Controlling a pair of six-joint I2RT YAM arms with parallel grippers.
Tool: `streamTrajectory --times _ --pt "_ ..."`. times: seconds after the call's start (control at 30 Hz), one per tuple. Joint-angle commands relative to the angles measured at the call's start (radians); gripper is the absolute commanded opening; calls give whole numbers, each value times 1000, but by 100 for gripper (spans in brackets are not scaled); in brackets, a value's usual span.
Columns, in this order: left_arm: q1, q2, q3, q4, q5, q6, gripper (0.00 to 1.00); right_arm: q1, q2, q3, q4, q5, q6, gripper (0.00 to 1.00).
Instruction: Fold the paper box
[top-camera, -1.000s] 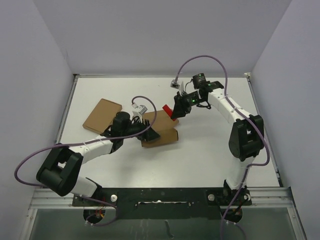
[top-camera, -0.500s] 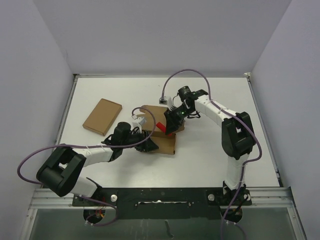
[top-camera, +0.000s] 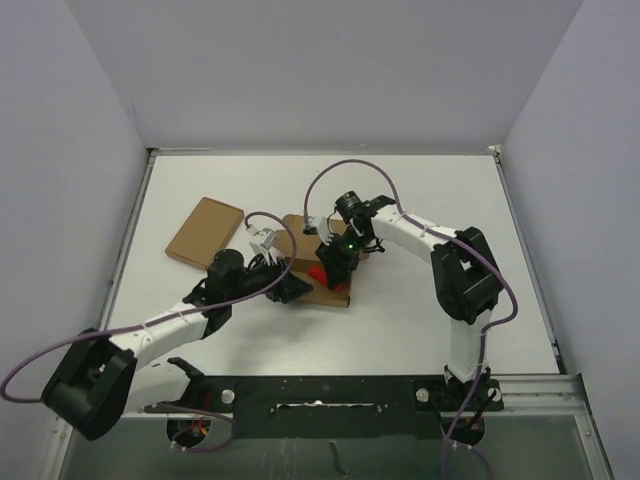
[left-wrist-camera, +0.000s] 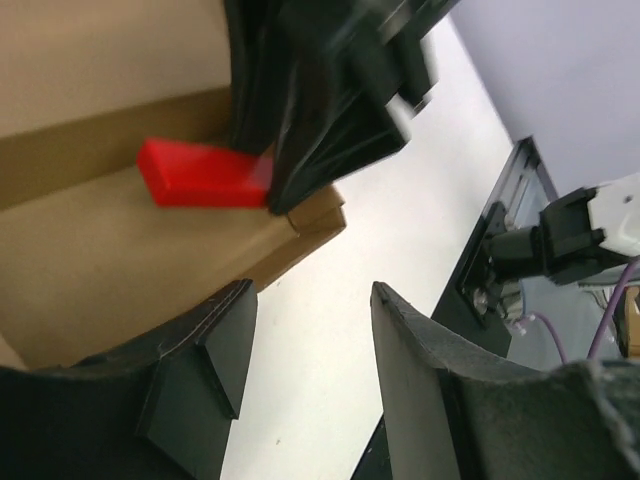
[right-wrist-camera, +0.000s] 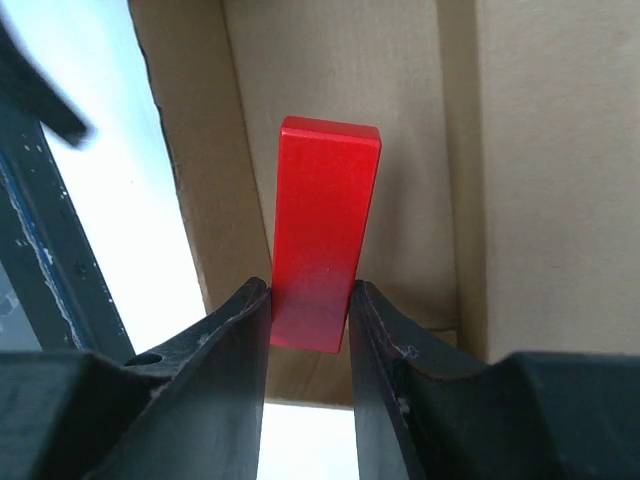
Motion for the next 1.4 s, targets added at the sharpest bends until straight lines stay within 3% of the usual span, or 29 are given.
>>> streamTrajectory --times 0.0,0.23,0.37,0.5,0.73,1.13,1.27,1.37 --pt "27 -193 -13 -15 -64 -1 48 25 -1 -9 26 90 -28 5" --pt "114 -426 -76 -207 -262 -43 52 95 13 -25 26 207 -71 9" --pt "166 -450 -95 -236 -264 -72 52 125 24 -16 20 240 -86 11" --pt "190 -429 -101 -248 -262 -81 53 139 30 -15 15 248 -98 21" --pt "247 -268 -87 -183 -274 -104 60 154 19 -6 9 256 -112 33" --pt "397 137 57 179 -143 -151 66 147 -96 -10 45 265 -136 53" --pt "402 264 132 253 -81 -173 66 132 -119 -1 44 202 -134 55" --pt "400 335 170 281 -49 -188 66 105 -148 8 30 68 -137 55"
